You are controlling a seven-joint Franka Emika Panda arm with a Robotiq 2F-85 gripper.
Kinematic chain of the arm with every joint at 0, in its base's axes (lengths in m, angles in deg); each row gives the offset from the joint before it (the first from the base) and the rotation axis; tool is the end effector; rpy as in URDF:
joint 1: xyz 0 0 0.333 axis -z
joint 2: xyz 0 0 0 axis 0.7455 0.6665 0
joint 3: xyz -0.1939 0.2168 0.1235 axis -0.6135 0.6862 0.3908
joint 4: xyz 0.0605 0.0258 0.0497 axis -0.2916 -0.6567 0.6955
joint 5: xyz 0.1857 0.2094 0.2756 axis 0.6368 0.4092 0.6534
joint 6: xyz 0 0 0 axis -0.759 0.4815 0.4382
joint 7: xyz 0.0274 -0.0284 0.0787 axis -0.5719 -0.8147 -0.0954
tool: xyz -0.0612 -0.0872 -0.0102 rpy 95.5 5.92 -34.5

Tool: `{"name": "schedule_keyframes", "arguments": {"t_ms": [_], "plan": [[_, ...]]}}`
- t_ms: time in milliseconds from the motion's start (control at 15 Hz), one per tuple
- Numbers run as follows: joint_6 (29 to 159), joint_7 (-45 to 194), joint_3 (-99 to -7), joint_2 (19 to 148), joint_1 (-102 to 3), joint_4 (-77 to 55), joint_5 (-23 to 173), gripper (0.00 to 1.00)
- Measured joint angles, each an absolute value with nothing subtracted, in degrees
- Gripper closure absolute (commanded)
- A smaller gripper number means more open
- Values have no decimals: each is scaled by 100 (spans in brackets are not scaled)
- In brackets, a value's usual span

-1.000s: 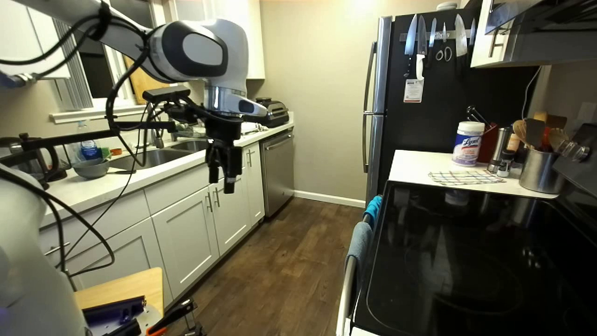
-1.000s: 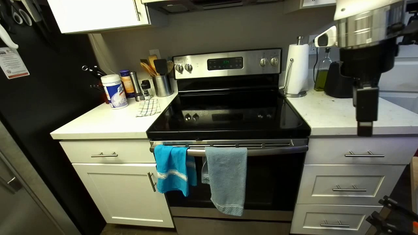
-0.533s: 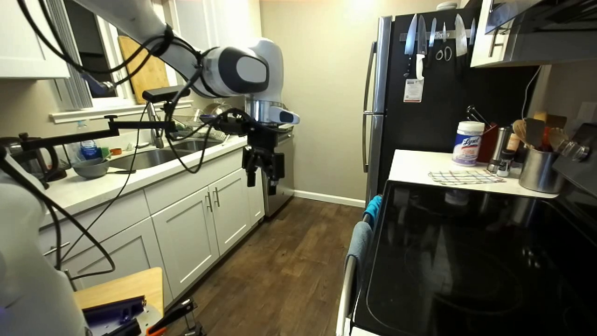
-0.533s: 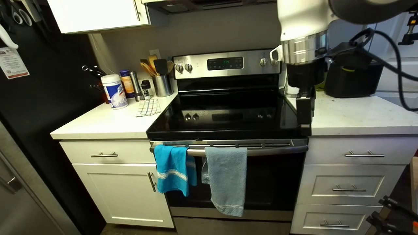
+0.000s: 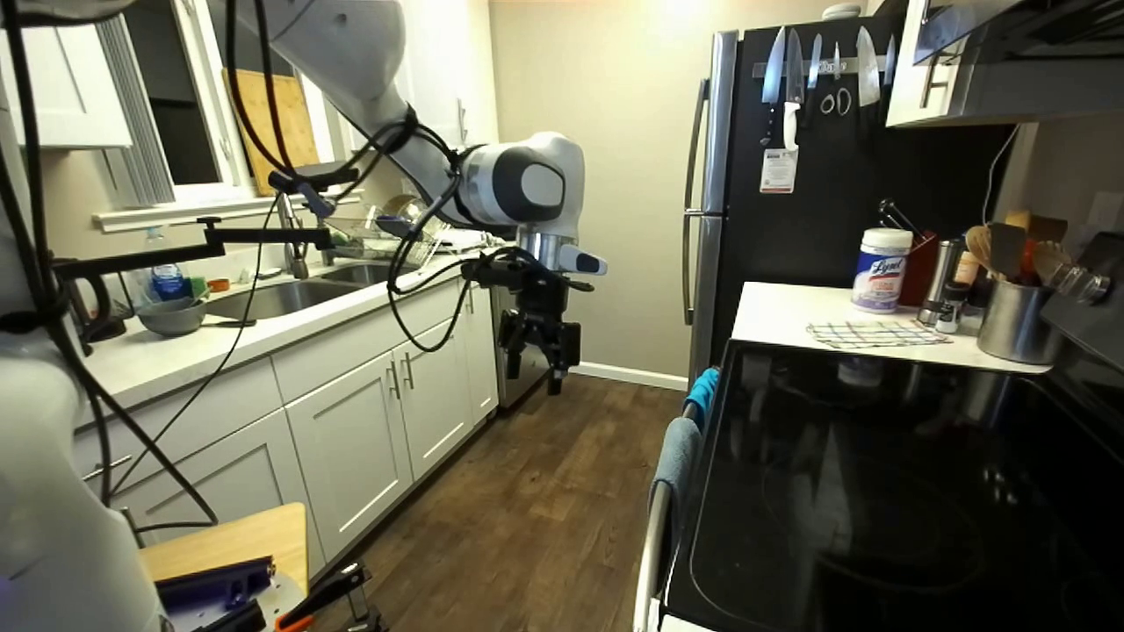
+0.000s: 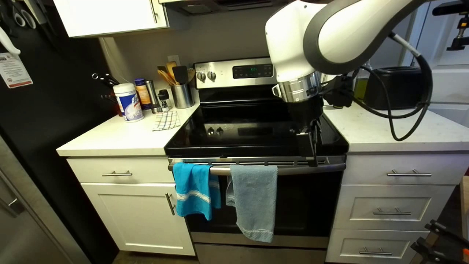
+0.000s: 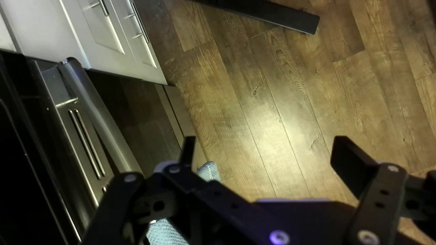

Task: Place the light blue towel on the stove top

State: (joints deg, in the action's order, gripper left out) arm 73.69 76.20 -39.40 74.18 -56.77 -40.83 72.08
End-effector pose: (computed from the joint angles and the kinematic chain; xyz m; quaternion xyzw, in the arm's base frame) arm 0.5020 0.1582 0.3292 0.9821 0.1297 -0.1229 0.0601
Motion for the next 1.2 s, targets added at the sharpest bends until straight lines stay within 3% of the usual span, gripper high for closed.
{"name": "schedule_keyframes", "arguments": {"t_ms": [600,1200], "plan": [[8327,7547,-4272,8553,-5679,-3463,6801,0],[8414,7543,-4462,9194,-5731,-2623,6350,0]]}}
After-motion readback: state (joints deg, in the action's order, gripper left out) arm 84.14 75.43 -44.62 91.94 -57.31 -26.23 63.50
